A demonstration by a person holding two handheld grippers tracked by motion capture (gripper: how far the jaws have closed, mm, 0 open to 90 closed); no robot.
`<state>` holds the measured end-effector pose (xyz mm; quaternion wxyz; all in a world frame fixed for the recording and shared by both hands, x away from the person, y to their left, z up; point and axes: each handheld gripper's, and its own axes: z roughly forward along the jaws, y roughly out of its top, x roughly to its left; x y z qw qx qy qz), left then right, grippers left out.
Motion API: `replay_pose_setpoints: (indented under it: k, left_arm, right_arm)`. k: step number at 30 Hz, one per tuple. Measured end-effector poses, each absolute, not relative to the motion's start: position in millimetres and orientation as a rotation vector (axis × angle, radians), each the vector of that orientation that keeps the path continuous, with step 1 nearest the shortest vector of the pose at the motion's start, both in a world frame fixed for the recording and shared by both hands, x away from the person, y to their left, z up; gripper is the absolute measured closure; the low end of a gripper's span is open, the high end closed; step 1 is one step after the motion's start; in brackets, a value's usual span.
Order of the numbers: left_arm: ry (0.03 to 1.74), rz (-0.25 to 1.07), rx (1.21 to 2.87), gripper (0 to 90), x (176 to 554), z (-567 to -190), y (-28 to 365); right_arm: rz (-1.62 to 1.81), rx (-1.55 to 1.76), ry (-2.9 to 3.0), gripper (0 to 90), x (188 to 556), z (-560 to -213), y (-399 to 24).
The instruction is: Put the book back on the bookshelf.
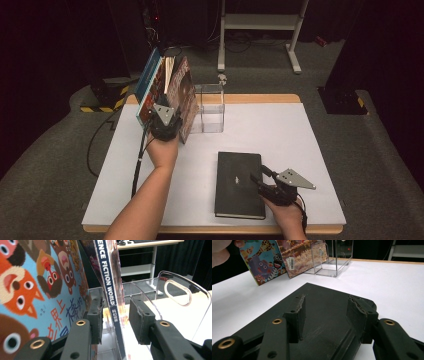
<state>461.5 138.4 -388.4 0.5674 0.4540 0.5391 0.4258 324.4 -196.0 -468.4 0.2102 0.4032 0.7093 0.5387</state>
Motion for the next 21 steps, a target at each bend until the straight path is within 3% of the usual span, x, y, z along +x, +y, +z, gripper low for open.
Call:
replay_pose_setpoints:
  k: [21]
  left_arm:
    - [1.253, 0.954, 1.081, 63.9, 432.3, -398.8, 143.2]
  right_arm:
    - [1.487, 1.13, 1.97, 49.3, 324.5, -469.6, -198.1]
